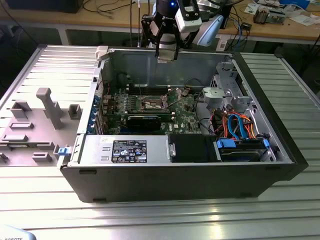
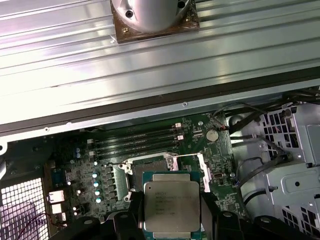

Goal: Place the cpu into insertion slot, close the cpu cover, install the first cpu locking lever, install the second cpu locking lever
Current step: 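Place the cpu into insertion slot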

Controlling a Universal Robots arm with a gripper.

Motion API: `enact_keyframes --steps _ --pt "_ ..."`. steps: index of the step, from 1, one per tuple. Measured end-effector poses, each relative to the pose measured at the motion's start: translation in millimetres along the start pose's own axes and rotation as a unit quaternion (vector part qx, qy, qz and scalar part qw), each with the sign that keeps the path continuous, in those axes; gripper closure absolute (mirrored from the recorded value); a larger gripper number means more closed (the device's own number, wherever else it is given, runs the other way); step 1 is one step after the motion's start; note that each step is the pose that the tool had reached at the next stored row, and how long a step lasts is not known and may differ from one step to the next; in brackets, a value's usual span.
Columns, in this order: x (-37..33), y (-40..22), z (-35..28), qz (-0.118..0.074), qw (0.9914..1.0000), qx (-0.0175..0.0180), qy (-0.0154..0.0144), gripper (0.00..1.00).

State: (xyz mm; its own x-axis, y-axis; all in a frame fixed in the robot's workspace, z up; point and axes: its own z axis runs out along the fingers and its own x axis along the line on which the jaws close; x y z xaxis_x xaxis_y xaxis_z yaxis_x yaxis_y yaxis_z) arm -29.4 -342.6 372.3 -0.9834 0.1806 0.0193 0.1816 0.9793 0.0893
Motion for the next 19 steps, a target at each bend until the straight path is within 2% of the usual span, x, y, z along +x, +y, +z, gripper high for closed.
enact_keyframes --steps 4,8,9,14,19 --pt "0.0 0.0 0.0 0.001 1.00000 0.0000 -0.0001 0.46" --pt "0.0 0.0 0.0 0.014 0.99990 -0.0003 -0.0012 0.46" --pt "0.0 0.0 0.0 0.022 0.99975 -0.0004 -0.0020 0.46" --pt "0.0 0.0 0.0 0.038 0.99928 -0.0007 -0.0034 0.46" --pt "0.0 0.0 0.1 0.060 0.99817 -0.0012 -0.0054 0.46"
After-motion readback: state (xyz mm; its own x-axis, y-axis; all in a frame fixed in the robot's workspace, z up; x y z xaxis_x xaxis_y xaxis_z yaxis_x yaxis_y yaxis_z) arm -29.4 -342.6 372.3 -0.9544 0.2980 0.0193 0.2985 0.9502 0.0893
